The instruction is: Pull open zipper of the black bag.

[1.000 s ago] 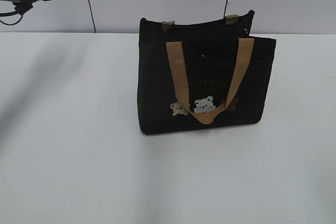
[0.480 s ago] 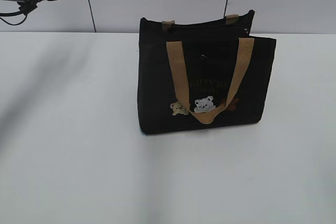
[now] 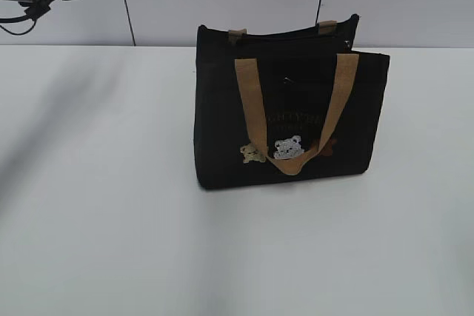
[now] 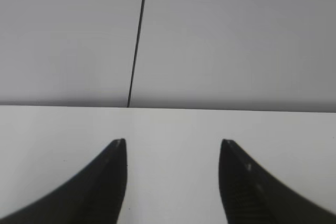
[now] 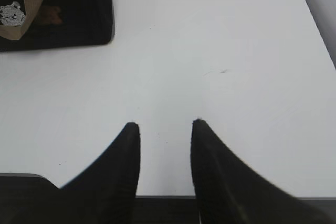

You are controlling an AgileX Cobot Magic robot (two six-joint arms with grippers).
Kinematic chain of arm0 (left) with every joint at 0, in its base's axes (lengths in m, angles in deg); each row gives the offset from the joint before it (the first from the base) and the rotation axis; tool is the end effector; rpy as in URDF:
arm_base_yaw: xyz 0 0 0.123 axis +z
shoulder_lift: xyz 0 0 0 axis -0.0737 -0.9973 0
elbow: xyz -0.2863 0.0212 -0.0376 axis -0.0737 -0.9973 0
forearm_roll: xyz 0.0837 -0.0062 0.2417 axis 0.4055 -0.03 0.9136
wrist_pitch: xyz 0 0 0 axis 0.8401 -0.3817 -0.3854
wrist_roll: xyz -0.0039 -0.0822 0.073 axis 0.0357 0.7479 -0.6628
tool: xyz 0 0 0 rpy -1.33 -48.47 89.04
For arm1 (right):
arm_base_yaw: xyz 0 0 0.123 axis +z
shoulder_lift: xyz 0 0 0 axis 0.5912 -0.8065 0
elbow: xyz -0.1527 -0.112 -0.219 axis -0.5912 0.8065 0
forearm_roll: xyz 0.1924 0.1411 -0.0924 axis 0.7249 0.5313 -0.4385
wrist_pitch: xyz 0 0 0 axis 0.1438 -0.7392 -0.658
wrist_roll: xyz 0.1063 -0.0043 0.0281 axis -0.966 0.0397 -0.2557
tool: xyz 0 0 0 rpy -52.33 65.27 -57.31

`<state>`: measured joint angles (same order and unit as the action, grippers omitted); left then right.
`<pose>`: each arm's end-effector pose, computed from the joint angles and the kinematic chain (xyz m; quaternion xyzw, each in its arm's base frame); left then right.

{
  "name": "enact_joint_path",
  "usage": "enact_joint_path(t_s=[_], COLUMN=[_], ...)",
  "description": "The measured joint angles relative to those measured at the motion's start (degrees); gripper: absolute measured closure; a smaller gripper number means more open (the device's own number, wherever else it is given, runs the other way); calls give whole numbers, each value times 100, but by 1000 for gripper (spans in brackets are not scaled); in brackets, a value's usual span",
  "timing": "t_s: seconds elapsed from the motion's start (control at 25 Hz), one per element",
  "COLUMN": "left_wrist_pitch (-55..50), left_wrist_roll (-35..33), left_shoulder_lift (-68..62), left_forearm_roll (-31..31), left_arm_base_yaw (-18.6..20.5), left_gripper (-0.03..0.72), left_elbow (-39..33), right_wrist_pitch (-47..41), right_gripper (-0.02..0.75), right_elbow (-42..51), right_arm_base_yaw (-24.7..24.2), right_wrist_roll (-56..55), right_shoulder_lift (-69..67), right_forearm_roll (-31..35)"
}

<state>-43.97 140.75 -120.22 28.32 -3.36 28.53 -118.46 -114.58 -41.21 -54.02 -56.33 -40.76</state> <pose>0.4422 -0.0743 0.2494 0.0280 0.8512 -0.1334 0.5068 0.0120 0.0098 0.2576 -0.0323 0.8674 -0.0050 0.4965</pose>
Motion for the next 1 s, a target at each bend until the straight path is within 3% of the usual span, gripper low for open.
enact_joint_path(t_s=[0.32,0.56,0.64,0.68,0.8,1.0], left_wrist_pitch=[-1068,-1126,-1152,-1183,-1524,-2561], left_wrist_roll=[0,-26,-656,-1237,-3284,-6489], left_shoulder_lift=[0,0,5,12,102,507], left_forearm_roll=[-35,-21,-214,-523,-2251,-5704], left_arm_base_yaw=[0,79,118,120,56,-208], left_gripper=[266,266,266,266,266,266], left_elbow=[0,-57,-60,-60,-80,-96], right_wrist_pitch=[5,5,5,5,6,6], right_gripper=[488,488,488,488,488,488], right_elbow=[0,0,0,0,0,0], right_arm_base_yaw=[0,0,0,0,0,0], right_wrist_roll=[0,0,0,0,0,-4], right_shoulder_lift=[0,0,0,0,0,0], right_forearm_roll=[-6,-12,-12,-12,-12,-12])
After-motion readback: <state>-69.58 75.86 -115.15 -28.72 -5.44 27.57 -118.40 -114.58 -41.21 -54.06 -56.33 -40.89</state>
